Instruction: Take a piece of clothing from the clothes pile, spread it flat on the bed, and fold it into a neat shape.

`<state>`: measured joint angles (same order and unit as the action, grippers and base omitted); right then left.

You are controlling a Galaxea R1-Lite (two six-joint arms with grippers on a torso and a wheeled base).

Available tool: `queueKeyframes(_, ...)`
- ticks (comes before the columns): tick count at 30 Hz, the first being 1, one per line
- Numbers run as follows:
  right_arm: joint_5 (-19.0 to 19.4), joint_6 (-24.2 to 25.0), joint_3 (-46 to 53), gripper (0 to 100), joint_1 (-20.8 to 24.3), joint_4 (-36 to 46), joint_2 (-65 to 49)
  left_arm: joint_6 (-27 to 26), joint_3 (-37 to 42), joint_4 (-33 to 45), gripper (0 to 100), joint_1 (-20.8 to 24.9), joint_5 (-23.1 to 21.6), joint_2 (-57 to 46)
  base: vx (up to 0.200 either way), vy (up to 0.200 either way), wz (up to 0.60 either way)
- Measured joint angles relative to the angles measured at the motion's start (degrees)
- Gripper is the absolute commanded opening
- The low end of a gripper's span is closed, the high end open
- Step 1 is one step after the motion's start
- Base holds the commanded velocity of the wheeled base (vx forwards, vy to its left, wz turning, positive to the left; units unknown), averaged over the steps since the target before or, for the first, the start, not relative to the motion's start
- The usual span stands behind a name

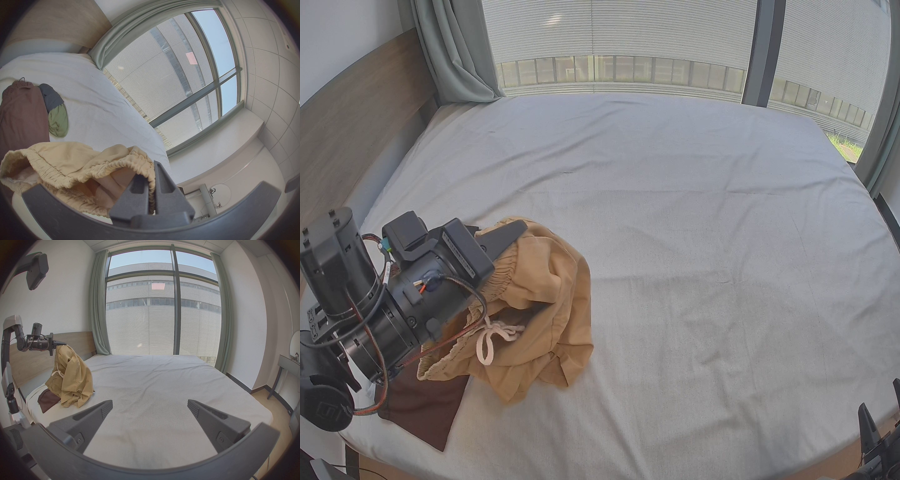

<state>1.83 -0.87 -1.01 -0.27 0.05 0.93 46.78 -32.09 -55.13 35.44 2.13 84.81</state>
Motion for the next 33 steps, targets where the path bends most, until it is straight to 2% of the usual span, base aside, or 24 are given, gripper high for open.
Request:
queueKeyframes(8,0.0,0.0,0.0,100,0.0,-0.02,0.0,1.91,-2.15,0.26,0,3.04,-0.35,0.24,0.0,0.0,0.0)
queueKeyframes(33,0.0,0.0,0.0,100,0.0,0.02,0.0,1.96,-8.53,0.06,0,12.63,-0.46,9.2,0.0,0.0,0.0)
